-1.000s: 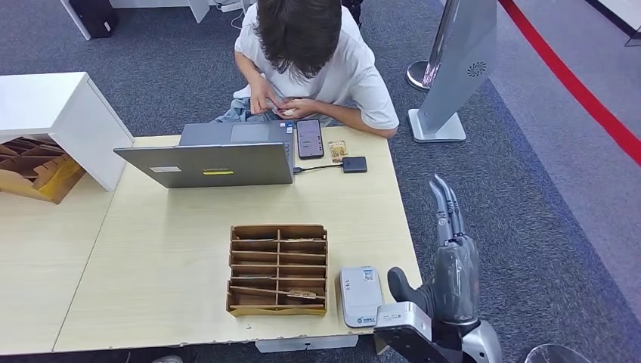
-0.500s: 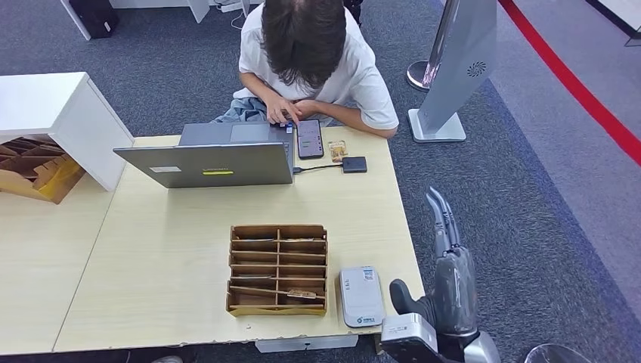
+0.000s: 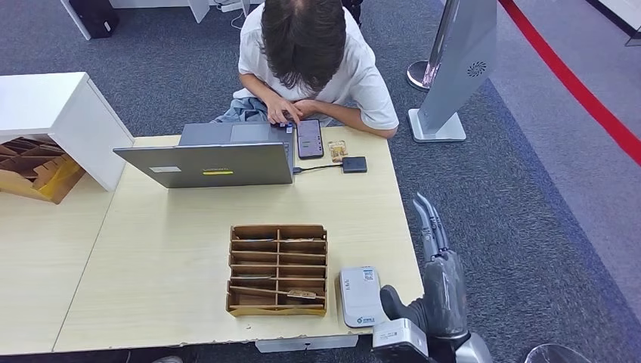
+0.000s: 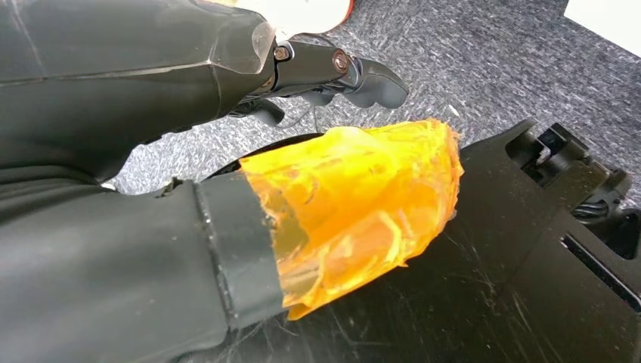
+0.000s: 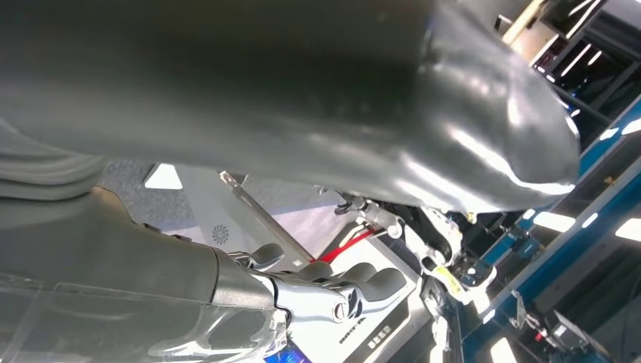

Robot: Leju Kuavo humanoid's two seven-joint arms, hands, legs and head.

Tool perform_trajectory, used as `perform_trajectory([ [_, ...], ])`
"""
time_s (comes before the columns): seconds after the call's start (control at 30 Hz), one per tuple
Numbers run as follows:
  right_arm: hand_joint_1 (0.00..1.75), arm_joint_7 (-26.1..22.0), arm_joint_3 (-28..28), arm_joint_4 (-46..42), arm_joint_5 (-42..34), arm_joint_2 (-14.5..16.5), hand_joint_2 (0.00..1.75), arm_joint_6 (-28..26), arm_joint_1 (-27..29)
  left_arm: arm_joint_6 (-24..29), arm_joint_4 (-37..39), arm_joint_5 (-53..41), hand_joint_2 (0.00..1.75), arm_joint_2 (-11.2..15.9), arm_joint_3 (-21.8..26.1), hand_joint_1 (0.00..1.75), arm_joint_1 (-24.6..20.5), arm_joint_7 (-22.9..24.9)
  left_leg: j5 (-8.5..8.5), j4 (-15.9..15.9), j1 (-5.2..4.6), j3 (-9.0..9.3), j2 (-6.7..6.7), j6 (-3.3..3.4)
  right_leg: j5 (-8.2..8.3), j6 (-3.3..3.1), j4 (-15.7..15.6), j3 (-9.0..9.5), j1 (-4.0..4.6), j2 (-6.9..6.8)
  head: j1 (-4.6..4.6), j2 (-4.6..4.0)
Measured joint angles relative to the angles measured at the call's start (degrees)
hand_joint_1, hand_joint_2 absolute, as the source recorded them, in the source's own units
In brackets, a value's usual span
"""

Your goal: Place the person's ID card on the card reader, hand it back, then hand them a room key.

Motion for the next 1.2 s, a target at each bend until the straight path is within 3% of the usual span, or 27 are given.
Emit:
perform_trajectory([
  [0.1, 0.00, 0.06, 0.51, 0.45, 0.25, -0.01, 1.75, 0.40, -0.02, -0.33, 0.43, -0.01, 0.00, -0.19, -0.09, 0.00, -0.18, -0.19, 0.00, 0.00, 0.00, 0.00, 0.00, 0.00, 0.00, 0.00, 0.00, 0.00, 0.00, 0.00, 0.01, 0.00],
  [1.2, 0.00, 3.34, 4.33, 5.78, 7.73, -0.07, 1.75, 3.71, -2.13, -2.88, 4.71, 0.69, 0.00, -2.01, -2.32, 0.00, -1.71, -2.09, 0.00, 0.00, 0.00, 0.00, 0.00, 0.00, 0.00, 0.00, 0.01, 0.01, 0.00, 0.00, 0.01, 0.00],
])
